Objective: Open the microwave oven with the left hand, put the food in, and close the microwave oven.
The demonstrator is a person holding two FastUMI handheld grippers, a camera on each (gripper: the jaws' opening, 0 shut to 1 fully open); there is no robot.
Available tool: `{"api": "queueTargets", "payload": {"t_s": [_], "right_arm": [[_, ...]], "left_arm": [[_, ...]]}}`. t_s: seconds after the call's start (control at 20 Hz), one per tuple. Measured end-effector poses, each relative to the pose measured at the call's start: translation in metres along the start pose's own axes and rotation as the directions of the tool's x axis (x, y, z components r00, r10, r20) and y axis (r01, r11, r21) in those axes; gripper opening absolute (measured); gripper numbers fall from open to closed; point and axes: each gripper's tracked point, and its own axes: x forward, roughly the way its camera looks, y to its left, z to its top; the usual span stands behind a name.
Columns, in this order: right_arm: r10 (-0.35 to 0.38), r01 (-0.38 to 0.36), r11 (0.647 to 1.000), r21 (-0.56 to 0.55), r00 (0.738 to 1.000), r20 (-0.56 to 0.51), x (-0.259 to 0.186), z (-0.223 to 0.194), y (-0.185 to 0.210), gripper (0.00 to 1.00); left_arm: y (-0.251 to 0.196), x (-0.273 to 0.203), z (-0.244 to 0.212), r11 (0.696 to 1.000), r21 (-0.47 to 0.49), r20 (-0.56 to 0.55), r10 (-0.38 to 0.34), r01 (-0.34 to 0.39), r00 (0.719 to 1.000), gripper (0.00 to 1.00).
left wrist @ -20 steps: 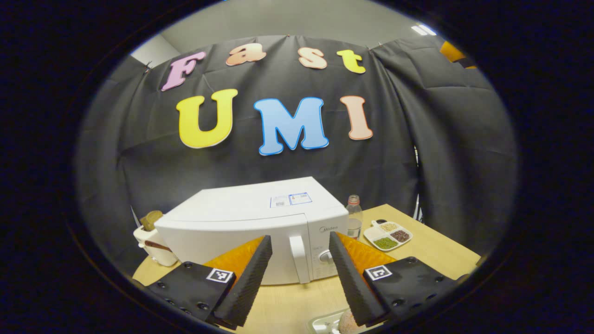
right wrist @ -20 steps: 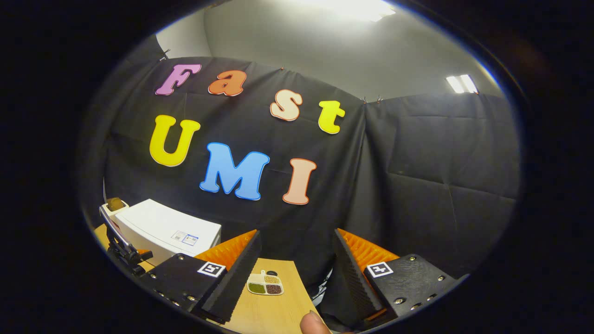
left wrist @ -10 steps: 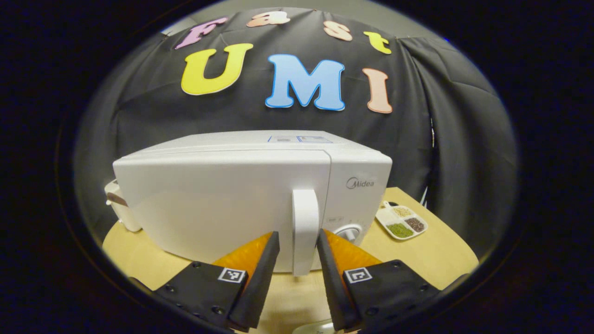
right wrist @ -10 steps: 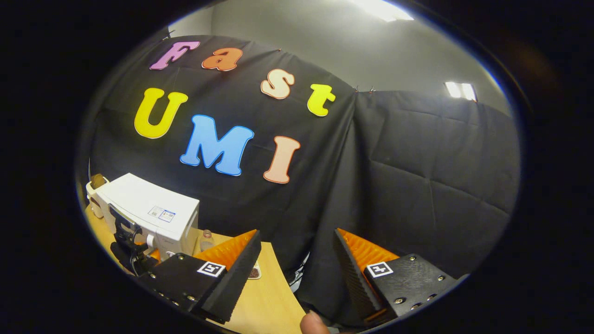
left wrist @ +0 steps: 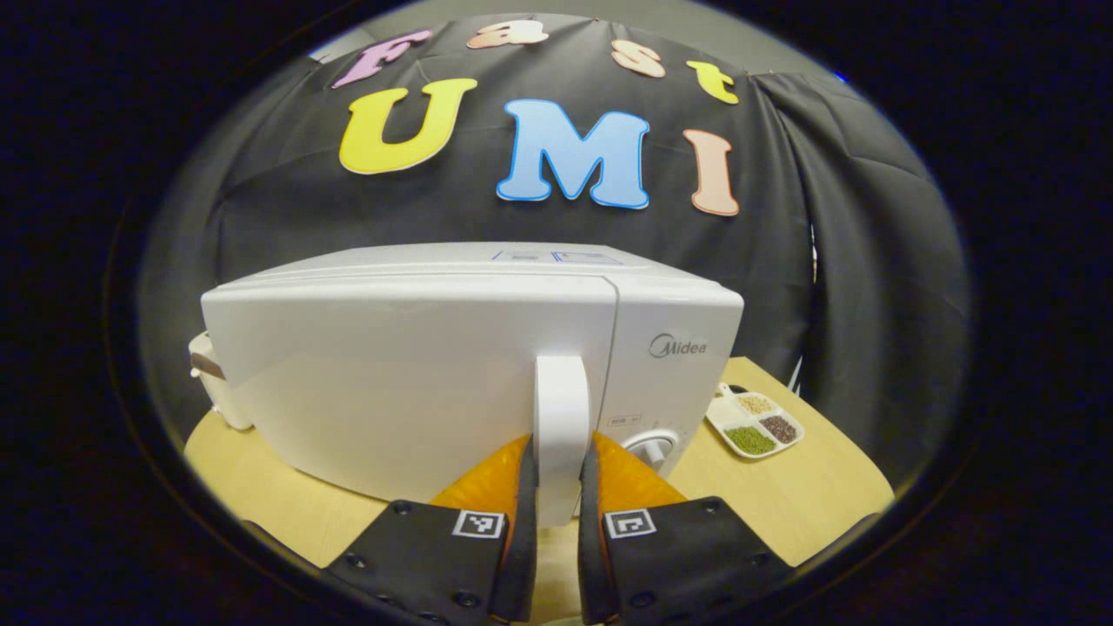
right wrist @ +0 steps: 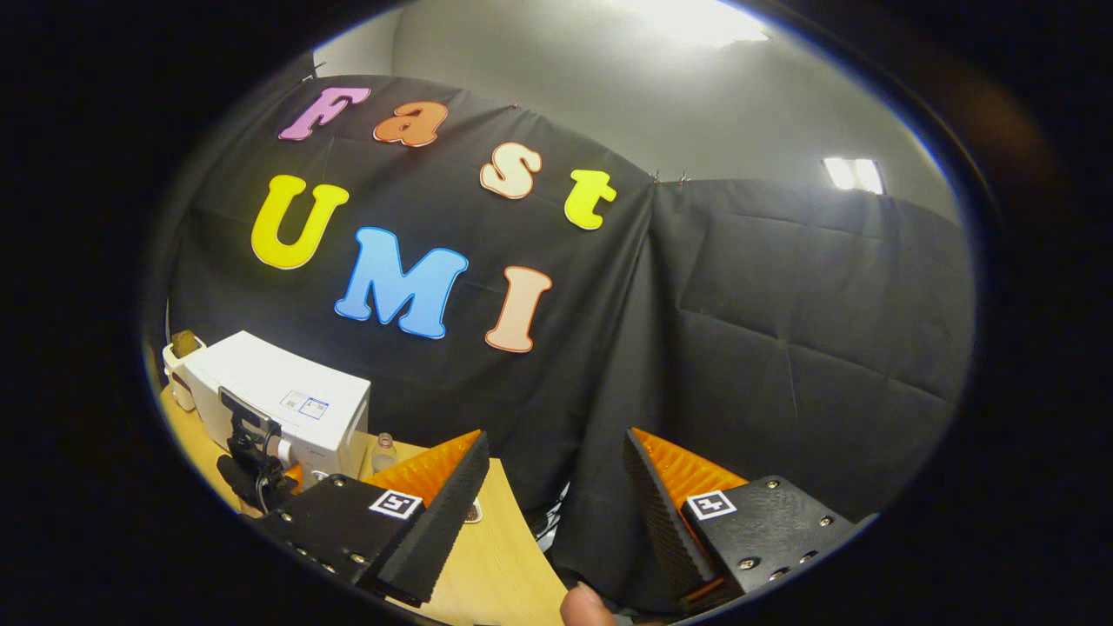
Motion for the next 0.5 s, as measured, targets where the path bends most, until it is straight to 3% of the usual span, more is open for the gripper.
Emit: {"api": "queueTargets", "payload": {"t_s": [0.3,0.35,0.5], "right_arm": [[-0.010,0.010,1.000,-0.002,0.998,0.070,-0.041,0.004,-0.057,0.93],[-0.006,0.006,1.000,0.002,0.997,0.075,-0.046,0.002,-0.066,0.94],[0.011,-0.013,1.000,0.018,0.998,0.062,-0.061,-0.016,-0.080,0.94]], "left_arm": [[0.001,-0.002,0.002,1.000,0.025,-0.022,-0.005,0.005,1.000,0.28],[0.001,-0.001,0.001,1.000,0.022,-0.022,-0.003,0.004,1.000,0.23],[0.002,-0.004,0.000,0.999,0.015,-0.032,0.034,-0.034,0.999,0.22]]}}
